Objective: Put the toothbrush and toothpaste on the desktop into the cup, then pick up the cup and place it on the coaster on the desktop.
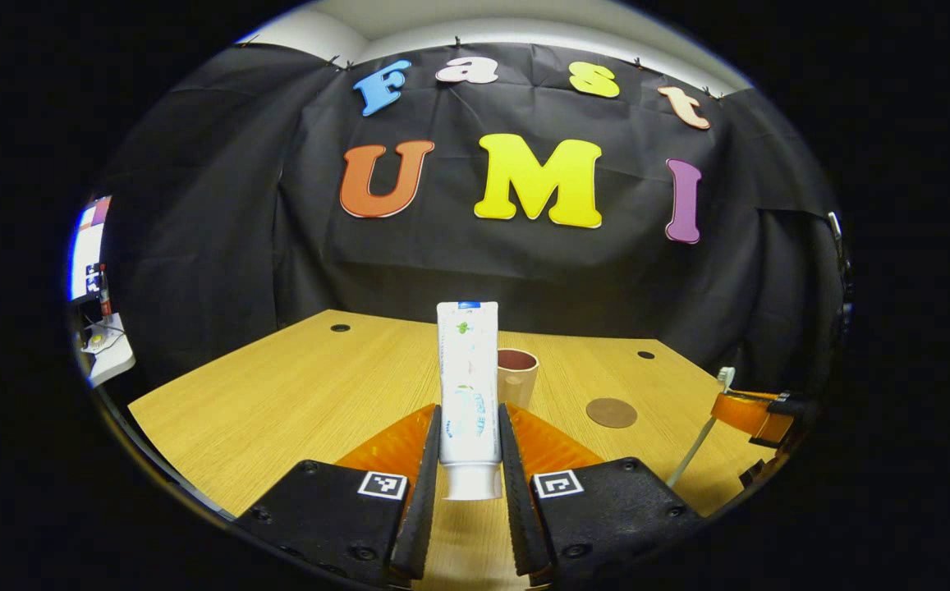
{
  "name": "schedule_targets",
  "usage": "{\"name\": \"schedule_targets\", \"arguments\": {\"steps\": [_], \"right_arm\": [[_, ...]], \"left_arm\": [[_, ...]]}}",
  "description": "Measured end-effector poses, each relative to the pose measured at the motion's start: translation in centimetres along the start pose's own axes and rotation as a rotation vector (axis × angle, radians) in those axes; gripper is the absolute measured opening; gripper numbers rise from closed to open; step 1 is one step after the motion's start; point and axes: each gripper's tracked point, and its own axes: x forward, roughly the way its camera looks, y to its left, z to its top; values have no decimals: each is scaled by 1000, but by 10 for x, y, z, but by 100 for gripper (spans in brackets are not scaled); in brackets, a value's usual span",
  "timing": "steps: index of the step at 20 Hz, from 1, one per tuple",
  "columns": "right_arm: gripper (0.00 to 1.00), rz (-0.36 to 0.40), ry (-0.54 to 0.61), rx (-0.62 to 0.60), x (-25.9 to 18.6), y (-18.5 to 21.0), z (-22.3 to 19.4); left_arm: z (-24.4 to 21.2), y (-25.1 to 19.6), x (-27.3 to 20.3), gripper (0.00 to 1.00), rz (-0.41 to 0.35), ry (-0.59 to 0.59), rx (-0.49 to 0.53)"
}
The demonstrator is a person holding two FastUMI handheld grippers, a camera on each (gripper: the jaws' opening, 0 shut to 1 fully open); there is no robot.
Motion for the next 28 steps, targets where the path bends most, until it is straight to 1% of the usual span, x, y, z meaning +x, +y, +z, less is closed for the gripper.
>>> {"name": "schedule_targets", "arguments": {"steps": [2, 4, 7, 9, 10, 11, 12, 14, 15, 17, 19, 21, 24, 26, 28], "right_arm": [[0, 4, -33, -35, -7, 5, 6], [0, 10, -61, -59, -16, 10, 11], [0, 31, -78, -56, -27, 13, 16], [0, 23, -91, -58, -29, 7, 18], [0, 21, -94, -58, -31, 7, 18], [0, 22, -89, -55, -32, 6, 17], [0, 17, -86, -53, -31, 4, 15], [0, -1, -83, -53, -33, -5, 15], [0, 4, -86, -41, -36, -6, 17], [0, 12, -102, -20, -40, -7, 23], [0, 10, -114, -9, -45, -12, 24], [0, 27, -109, 6, -52, -14, 19], [0, 28, -104, 8, -55, -23, 16], [0, 28, -97, 21, -54, -28, 14], [0, 23, -89, 26, -53, -33, 11]], "left_arm": [[0, -3, 0, 42, -19, -14, -8], [2, -9, 5, 41, -55, -10, -18], [19, -12, 25, 42, -64, -29, 0], [36, -20, 44, 41, -89, -49, -11], [45, -23, 54, 46, -100, -57, -22], [54, -26, 68, 41, -109, -68, -30], [61, -29, 81, 41, -114, -72, -24], [70, -26, 111, 42, -90, -81, -13], [74, -26, 125, 41, -87, -82, -6], [84, -36, 149, 41, -113, -90, -15], [98, -46, 165, 41, -160, -145, -19], [92, -55, 179, 41, -203, -148, -20], [78, -50, 193, 42, -205, -115, -37], [71, -52, 199, 42, -224, -102, -61], [65, -48, 204, 43, -209, -87, -51]]}}
